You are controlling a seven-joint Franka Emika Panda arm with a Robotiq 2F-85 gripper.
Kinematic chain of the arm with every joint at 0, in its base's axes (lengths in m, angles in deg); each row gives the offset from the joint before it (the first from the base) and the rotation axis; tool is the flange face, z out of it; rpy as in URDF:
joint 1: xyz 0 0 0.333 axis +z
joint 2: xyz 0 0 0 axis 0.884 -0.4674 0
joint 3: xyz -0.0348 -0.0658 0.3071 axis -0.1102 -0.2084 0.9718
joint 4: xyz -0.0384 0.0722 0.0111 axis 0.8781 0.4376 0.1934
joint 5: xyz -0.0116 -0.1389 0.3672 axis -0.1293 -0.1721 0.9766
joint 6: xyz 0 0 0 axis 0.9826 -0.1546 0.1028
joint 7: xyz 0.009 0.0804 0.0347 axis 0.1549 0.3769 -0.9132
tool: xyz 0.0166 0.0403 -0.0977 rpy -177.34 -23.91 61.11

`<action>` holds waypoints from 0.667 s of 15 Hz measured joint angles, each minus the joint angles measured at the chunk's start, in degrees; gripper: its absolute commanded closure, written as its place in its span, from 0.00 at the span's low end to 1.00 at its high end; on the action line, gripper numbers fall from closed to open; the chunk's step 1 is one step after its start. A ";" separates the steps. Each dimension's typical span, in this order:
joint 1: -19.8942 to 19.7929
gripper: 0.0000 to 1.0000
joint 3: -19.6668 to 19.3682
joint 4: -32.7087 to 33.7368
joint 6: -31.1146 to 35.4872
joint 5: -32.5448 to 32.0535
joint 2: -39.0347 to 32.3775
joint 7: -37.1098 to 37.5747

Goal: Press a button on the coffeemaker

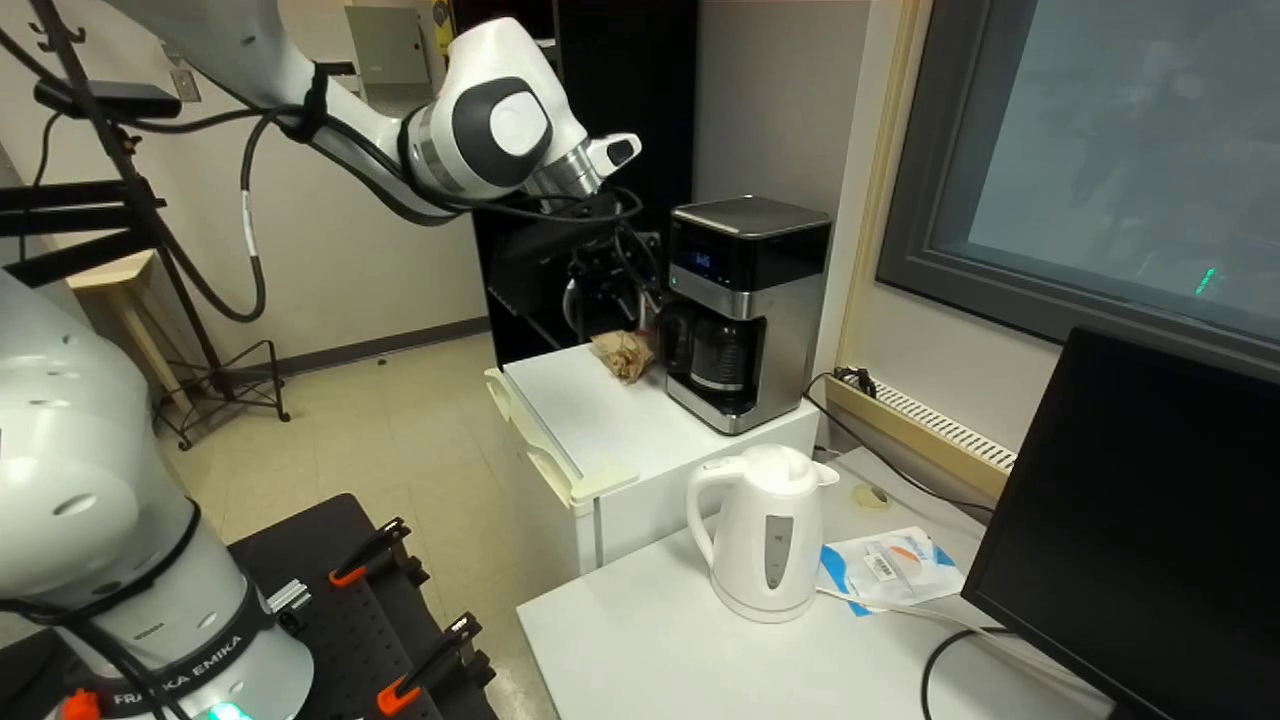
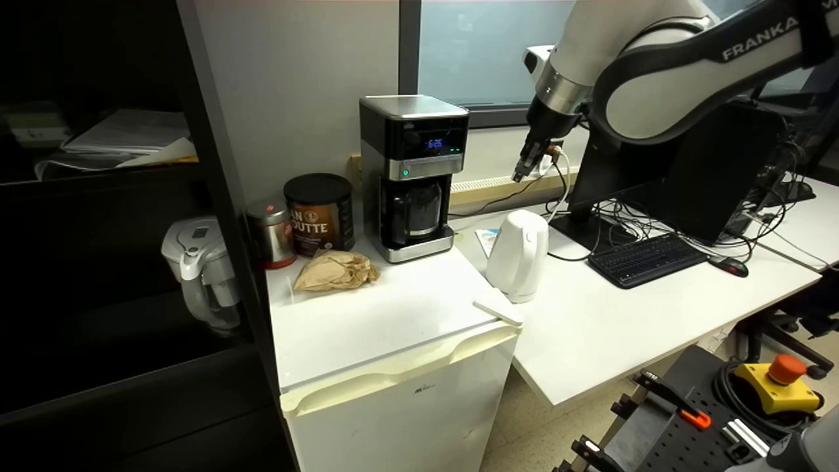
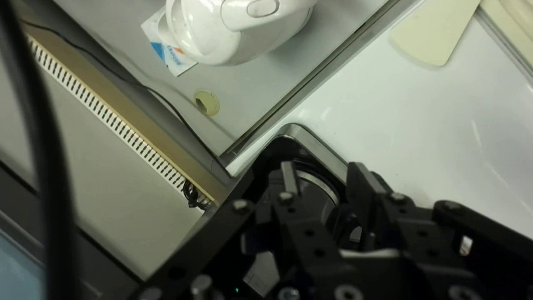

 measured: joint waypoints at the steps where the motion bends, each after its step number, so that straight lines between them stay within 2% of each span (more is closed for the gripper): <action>1: -0.40 0.99 0.82 0.30 1.37 -2.97 -0.85 1.86; 5: -2.52 0.99 3.70 2.53 4.61 -16.45 -3.90 12.17; 10: -4.37 0.99 5.80 6.96 4.43 -31.89 -8.22 26.10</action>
